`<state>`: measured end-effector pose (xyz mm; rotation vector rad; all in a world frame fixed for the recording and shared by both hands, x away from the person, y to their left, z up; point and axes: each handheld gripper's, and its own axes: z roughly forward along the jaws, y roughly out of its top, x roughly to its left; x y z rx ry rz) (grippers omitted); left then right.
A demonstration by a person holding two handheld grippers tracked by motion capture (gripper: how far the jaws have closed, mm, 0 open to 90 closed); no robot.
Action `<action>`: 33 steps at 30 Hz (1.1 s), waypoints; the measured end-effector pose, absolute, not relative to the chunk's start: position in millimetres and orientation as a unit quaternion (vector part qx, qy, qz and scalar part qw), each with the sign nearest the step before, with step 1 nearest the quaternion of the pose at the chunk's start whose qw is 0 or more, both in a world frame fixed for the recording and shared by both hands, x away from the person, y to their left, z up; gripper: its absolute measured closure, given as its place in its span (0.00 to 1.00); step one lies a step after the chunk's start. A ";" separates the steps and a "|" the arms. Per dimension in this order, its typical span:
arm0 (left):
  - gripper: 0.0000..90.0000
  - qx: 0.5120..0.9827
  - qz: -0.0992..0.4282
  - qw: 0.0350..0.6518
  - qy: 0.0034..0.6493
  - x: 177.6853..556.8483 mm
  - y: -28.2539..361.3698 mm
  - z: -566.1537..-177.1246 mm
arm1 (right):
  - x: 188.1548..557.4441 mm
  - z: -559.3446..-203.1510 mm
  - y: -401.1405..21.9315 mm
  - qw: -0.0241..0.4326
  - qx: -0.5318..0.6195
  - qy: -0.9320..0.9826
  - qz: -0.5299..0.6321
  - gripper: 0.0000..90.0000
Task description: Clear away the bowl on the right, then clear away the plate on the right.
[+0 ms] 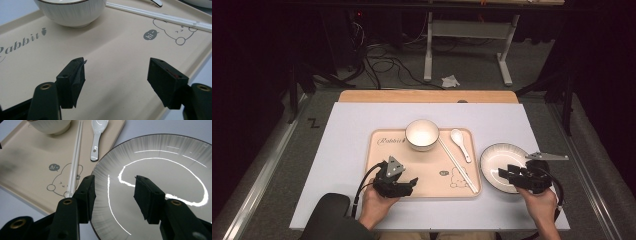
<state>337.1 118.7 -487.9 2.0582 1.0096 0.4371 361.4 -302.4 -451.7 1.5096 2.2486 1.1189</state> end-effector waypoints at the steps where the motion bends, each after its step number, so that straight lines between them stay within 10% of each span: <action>1: 0.34 0.811 0.172 0.393 0.398 337.2 118.8 -488.0 | 361.1 -452.7 -303.7 0.108 0.512 0.765 0.377 0.58; 33: 0.33 0.827 0.154 0.387 0.377 337.9 109.7 -492.5 | 354.0 -464.4 -342.7 0.173 0.565 0.727 0.350 0.53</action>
